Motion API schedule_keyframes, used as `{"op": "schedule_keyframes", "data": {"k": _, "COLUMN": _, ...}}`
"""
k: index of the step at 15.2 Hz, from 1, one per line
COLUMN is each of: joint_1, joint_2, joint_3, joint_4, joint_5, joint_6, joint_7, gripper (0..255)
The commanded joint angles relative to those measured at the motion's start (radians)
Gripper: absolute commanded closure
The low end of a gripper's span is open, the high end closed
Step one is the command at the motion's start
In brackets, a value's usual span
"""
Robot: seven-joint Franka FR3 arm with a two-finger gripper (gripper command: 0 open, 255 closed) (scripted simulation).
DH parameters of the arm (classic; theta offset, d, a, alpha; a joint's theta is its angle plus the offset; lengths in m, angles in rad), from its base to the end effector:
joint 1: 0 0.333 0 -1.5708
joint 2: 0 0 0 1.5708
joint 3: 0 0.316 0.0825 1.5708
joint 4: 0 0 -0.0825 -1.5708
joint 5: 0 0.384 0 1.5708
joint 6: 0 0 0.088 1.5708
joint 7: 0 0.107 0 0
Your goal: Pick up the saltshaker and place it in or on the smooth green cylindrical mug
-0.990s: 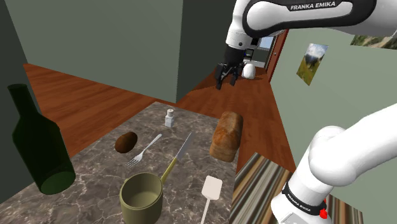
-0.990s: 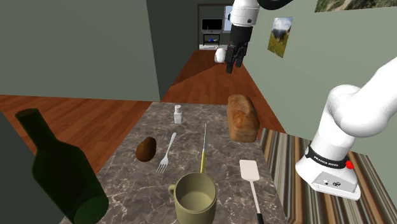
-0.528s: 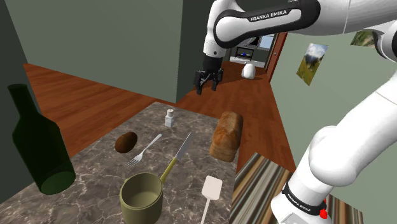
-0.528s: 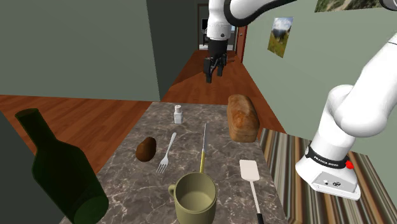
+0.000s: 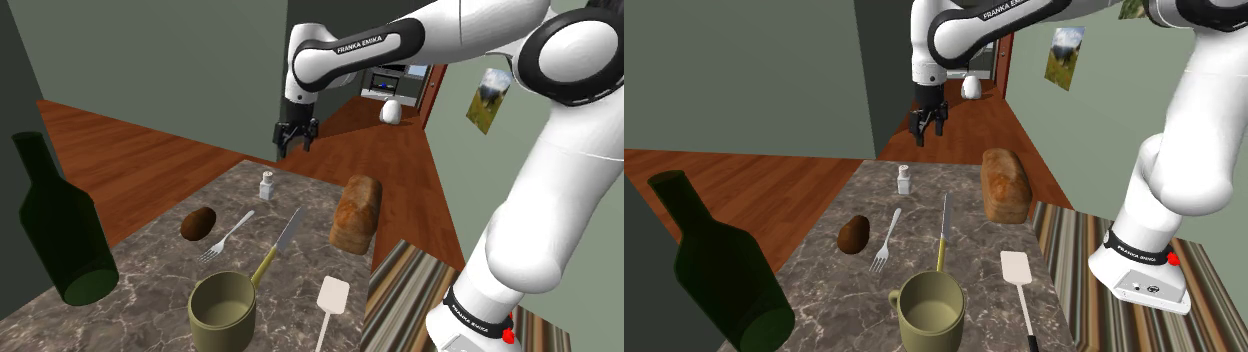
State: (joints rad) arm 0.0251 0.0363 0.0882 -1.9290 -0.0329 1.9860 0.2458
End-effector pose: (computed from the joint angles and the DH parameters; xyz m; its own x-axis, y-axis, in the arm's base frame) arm 0.5669 0.0620 0.4693 0.9925 -0.1190 0.0267 -0.1196 -0.9926 0.0213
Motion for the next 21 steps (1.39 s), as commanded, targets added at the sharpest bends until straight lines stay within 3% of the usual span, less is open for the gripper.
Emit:
{"op": "schedule_keyframes", "data": {"k": 1, "joint_1": 0.008, "joint_2": 0.086, "joint_3": 0.007, "joint_4": 0.071, "joint_5": -0.004, "joint_6": 0.006, "joint_7": 0.018, "gripper": 0}}
{"op": "schedule_keyframes", "data": {"k": 7, "joint_1": 0.031, "joint_2": 0.339, "joint_3": 0.014, "joint_4": 0.318, "joint_5": -0.016, "joint_6": -0.018, "joint_7": 0.048, "gripper": 0}}
{"op": "schedule_keyframes", "data": {"k": 15, "joint_1": 0.032, "joint_2": 0.375, "joint_3": 0.011, "joint_4": 0.266, "joint_5": -0.020, "joint_6": 0.070, "joint_7": 0.051, "gripper": 0}}
{"op": "schedule_keyframes", "data": {"k": 21, "joint_1": 0.032, "joint_2": 0.375, "joint_3": 0.011, "joint_4": 0.266, "joint_5": -0.020, "joint_6": 0.070, "joint_7": 0.051, "gripper": 0}}
